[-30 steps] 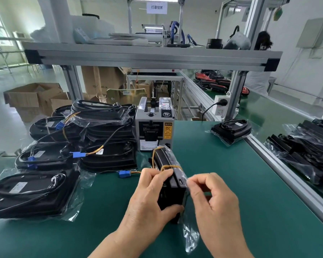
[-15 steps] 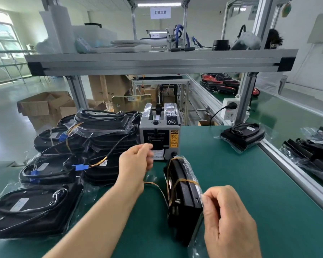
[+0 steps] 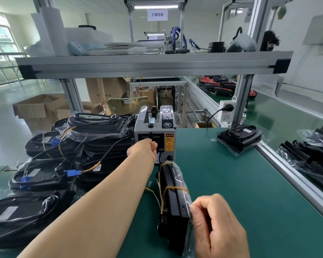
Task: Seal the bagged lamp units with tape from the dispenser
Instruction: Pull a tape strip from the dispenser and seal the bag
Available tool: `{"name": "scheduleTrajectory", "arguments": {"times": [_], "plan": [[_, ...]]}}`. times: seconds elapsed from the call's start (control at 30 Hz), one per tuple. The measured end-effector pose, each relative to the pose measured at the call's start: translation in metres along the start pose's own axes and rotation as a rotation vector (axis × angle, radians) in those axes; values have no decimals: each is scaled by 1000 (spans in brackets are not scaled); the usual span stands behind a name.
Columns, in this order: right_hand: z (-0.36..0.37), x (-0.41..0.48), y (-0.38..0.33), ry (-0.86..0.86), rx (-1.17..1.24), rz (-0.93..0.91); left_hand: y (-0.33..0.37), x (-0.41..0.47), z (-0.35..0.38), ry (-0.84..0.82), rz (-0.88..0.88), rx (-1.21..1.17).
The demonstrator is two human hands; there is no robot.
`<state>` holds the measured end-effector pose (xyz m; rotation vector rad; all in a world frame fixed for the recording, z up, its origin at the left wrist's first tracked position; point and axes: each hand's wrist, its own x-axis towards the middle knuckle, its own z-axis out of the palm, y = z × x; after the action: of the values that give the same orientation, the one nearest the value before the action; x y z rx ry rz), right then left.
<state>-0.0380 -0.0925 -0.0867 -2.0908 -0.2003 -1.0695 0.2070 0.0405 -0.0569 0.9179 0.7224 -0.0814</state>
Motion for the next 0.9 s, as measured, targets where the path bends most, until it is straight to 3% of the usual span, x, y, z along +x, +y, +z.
{"name": "scheduleTrajectory", "arguments": {"times": [0.1,0.2,0.3,0.4,0.47,0.63,0.8,0.9], "plan": [[-1,0,-1,-14,5,9,-5,-6,3,68,71,-39],[-3,0,-1,-33,8,0,-9,-26,-9,-6,190,-3],[-6,0,-1,-58,29,33,-4,-65,-46,-366,252,195],[-14,4,-1,-181,185,260,-4,-114,-95,-794,238,504],[-21,9,-2,-328,309,430,-8,-139,-115,-944,227,724],[-28,18,-4,-488,444,563,-18,-162,-115,-872,257,901],[-29,20,-8,-517,457,586,-11,-169,-109,-864,249,1029],[-31,22,-8,-510,430,578,-10,-171,-108,-787,349,1095]]}}
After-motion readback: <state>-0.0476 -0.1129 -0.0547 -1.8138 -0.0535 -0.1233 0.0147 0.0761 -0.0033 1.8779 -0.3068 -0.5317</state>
